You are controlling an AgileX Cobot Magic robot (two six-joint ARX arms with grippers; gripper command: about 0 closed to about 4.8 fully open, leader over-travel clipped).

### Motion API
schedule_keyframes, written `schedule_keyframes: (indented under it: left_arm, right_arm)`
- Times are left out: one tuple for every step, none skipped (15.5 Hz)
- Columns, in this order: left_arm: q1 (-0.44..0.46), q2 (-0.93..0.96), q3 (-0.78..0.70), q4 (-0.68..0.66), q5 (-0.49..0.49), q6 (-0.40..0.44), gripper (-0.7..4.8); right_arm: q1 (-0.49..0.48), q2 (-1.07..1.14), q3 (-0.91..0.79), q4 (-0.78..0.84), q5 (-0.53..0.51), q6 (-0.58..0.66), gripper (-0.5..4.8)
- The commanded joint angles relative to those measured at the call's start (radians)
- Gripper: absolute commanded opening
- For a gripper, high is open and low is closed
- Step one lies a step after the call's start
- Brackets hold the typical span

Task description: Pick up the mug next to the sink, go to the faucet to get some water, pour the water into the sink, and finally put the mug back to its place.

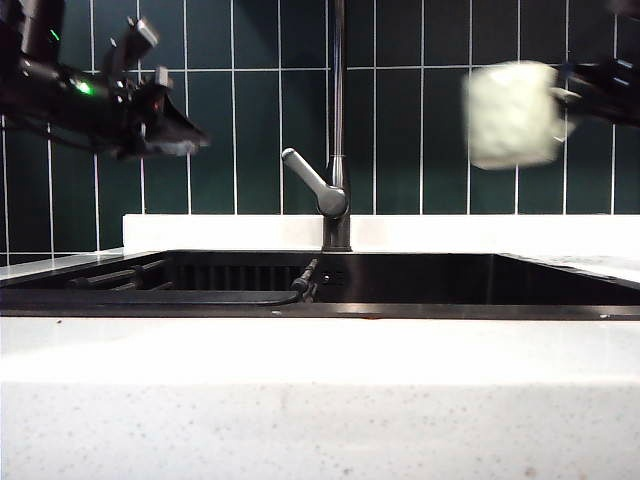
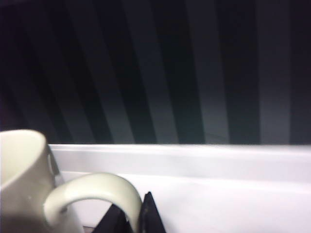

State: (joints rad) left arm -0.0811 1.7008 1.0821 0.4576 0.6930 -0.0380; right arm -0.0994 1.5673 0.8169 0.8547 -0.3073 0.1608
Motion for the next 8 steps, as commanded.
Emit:
schedule_keyframes:
  left_arm:
    - [-0.010, 0.026, 0.026, 0.014, 0.011, 0.004, 1.49]
    - [-0.010, 0.037, 0.028, 0.018, 0.014, 0.004, 1.49]
    - [-0.010, 0.051, 0.034, 0.016, 0.029, 0.003, 1.49]
    - [-0.010, 0.063, 0.040, 0.015, 0.034, 0.004, 1.49]
    - [-0.010, 0.077, 0.048, 0.015, 0.037, 0.003, 1.49]
    - [-0.010, 0.097, 0.064, 0.016, 0.065, 0.004, 1.49]
    - [-0.010, 0.121, 0.090, 0.016, 0.083, 0.003, 1.49]
    - [-0.010, 0.150, 0.126, 0.015, 0.083, 0.002, 1.49]
  right_arm:
    - [0.076, -0.014, 0.038, 0.055, -0.088, 0.024, -0.01]
    - [0.104, -0.014, 0.043, 0.054, -0.089, 0.024, -0.01]
    - [0.130, -0.014, 0.049, 0.050, -0.093, 0.024, -0.01]
    - [0.149, -0.014, 0.055, 0.043, -0.096, 0.024, -0.01]
    - [0.165, -0.014, 0.063, 0.026, -0.096, 0.024, -0.01]
    - [0.186, -0.013, 0.081, -0.007, -0.095, 0.024, -0.01]
    - [0.204, -0.012, 0.103, -0.049, -0.095, 0.024, -0.01]
    - [0.222, -0.012, 0.126, -0.082, -0.095, 0.024, -0.01]
